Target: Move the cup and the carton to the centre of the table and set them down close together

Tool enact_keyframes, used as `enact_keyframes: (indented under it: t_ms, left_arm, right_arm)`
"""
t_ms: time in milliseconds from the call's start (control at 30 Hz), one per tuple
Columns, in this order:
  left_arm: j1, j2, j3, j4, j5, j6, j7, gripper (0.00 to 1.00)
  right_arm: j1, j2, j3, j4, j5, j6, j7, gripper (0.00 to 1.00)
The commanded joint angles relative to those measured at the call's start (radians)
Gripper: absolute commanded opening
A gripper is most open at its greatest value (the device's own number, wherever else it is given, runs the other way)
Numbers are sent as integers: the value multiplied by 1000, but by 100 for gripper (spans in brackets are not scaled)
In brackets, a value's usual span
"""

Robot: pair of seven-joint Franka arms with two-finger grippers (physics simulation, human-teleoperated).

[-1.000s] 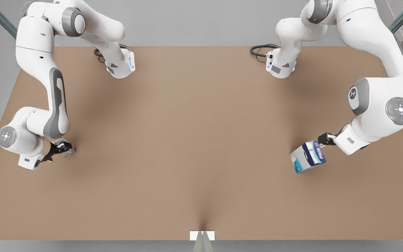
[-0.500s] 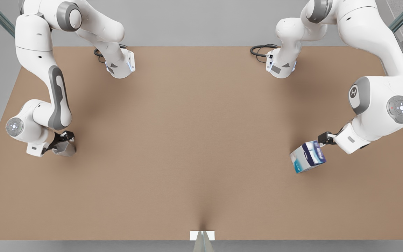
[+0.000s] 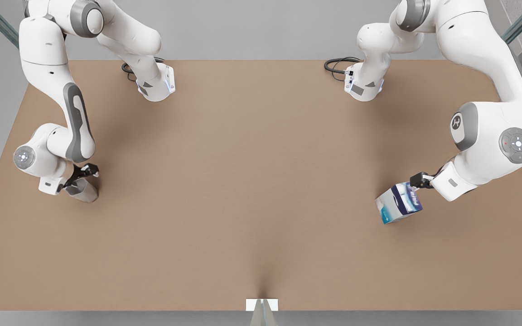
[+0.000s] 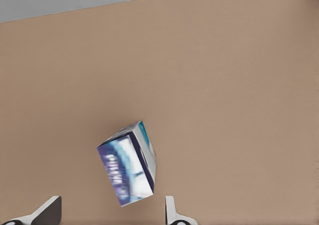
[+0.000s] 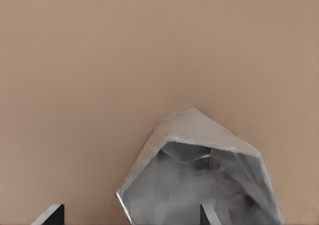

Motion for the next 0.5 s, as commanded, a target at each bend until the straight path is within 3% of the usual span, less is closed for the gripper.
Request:
enact_keyframes:
  t_ms: [0, 133, 200, 267, 333, 467]
  left_arm:
    - [0, 0, 0, 0, -3, 0, 0, 100]
    - [0, 0, 0, 0, -3, 0, 0, 100]
    - [0, 0, 0, 0, -3, 0, -2, 100]
    - [0, 0, 0, 0, -3, 0, -3, 100]
    - [-1, 1, 0, 0, -3, 0, -5, 100]
    - [0, 3, 0, 0, -3, 0, -5, 100]
  right_arm:
    - [0, 3, 0, -1, 0, 9, 0, 100]
    - [8, 32, 0, -18, 0, 83, 0, 97]
    - [6, 34, 0, -21, 0, 83, 2, 74]
    - [6, 34, 0, -22, 2, 83, 2, 43]
    - [6, 32, 0, -24, 0, 83, 3, 25]
    - [6, 52, 0, -24, 0, 86, -5, 21]
